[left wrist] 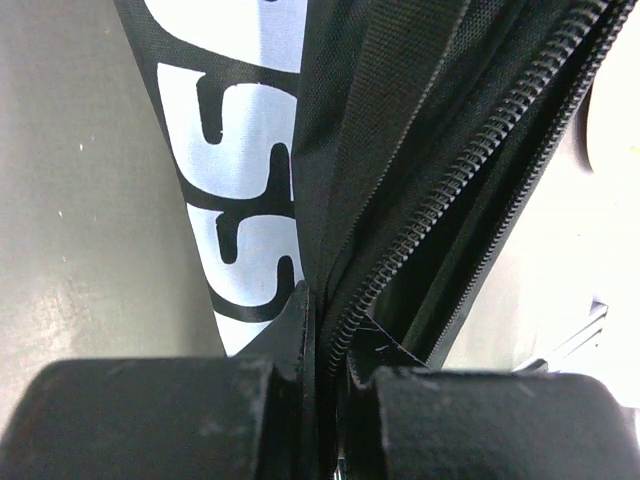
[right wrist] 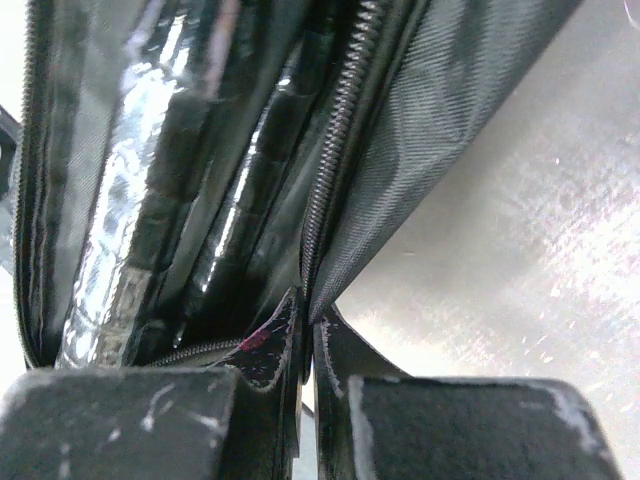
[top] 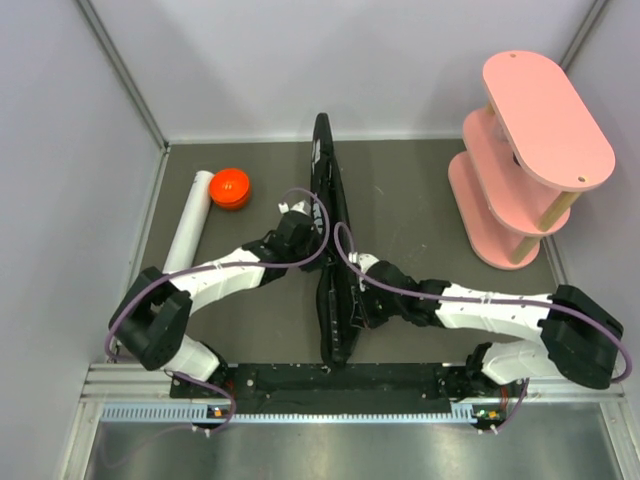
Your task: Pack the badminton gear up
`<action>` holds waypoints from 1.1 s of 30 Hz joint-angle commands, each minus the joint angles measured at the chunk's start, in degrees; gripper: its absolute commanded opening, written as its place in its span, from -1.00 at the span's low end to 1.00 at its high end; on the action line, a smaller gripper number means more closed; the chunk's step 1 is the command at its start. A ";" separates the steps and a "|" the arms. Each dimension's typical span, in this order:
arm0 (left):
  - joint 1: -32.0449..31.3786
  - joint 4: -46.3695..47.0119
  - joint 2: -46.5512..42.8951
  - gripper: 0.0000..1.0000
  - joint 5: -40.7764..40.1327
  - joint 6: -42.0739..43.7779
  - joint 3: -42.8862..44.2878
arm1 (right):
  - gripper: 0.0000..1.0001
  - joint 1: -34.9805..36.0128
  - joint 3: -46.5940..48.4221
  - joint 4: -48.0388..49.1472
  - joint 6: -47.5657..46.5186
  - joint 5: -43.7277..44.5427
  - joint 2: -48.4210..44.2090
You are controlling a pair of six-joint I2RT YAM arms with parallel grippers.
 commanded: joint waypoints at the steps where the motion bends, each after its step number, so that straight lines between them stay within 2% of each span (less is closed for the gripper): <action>1: 2.27 3.19 2.32 -1.00 -10.99 2.16 5.44 | -1.00 1.44 -2.92 3.16 -9.40 -7.15 -4.57; 4: 2.35 3.18 2.33 -1.00 -8.88 5.23 4.92 | -1.00 1.35 -4.50 3.68 -12.57 -6.00 -8.62; 9: 2.35 3.97 2.59 -0.50 -1.43 8.58 2.90 | -1.00 -0.40 -5.03 7.64 -12.40 -11.70 -8.72; 10: 2.35 3.71 2.68 -0.32 -0.18 8.84 2.64 | -1.00 -0.40 -4.94 8.34 -12.49 -11.88 -8.37; 13: 2.44 5.81 1.45 -0.06 6.48 8.67 0.45 | -1.00 -1.98 -5.82 11.59 -11.18 -13.20 -8.54; 14: 2.27 6.25 0.93 0.02 7.38 8.41 -1.30 | -1.00 -2.60 -7.13 15.60 -10.48 -14.86 -8.63; 17: 2.35 7.49 -1.71 0.18 10.98 8.93 -4.12 | -1.00 -4.97 -8.63 19.32 -8.80 -16.54 -8.72; 20: 1.92 7.31 -3.29 0.25 16.24 9.81 -5.44 | -1.00 -5.59 -8.11 19.68 -8.27 -17.07 -8.28; 26: -0.98 9.07 -5.84 0.22 19.43 9.46 -9.13 | -1.00 -6.20 -8.72 21.35 -7.04 -18.38 -8.19; 29: -1.07 9.25 -5.76 0.04 18.55 8.93 -10.54 | -1.00 -6.64 -9.33 22.14 -6.69 -19.09 -8.28; 30: -0.99 8.72 -5.24 -0.19 17.33 9.28 -10.46 | -1.00 -7.17 -9.51 22.49 -6.52 -19.61 -8.28; 33: -1.16 3.12 -4.36 -0.54 13.03 11.21 -8.18 | -1.00 -8.31 -10.56 23.81 -5.99 -21.28 -8.19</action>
